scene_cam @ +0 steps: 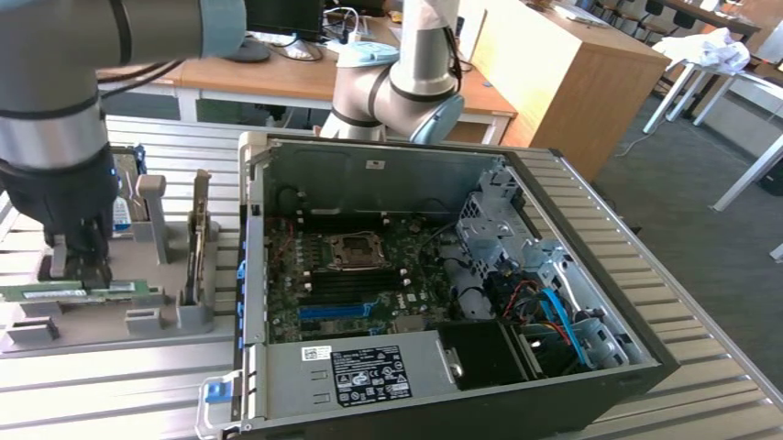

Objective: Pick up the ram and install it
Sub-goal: 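Pick up the ram and move it above insertion slot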

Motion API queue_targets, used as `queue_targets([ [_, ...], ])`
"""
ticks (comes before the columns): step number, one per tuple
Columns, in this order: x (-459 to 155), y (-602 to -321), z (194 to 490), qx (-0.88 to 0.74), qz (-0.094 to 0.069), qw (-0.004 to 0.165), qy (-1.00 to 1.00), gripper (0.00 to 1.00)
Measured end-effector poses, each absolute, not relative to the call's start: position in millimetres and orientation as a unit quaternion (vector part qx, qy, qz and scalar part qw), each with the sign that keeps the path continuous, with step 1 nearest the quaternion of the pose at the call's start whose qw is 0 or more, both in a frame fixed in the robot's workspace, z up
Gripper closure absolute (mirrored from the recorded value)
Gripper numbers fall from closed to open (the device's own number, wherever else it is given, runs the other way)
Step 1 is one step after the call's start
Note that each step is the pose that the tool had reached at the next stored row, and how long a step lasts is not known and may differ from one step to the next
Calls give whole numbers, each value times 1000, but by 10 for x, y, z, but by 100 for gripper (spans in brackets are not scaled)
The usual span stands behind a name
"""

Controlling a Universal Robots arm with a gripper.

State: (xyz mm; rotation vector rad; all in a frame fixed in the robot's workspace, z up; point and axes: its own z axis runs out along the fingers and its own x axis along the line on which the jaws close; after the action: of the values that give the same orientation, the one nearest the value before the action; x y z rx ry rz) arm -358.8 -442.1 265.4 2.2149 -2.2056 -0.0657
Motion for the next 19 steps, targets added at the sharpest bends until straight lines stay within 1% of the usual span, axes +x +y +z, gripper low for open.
queue_targets([
  [19, -3582, -4422, 3137, 706, -21, 8, -708, 89],
])
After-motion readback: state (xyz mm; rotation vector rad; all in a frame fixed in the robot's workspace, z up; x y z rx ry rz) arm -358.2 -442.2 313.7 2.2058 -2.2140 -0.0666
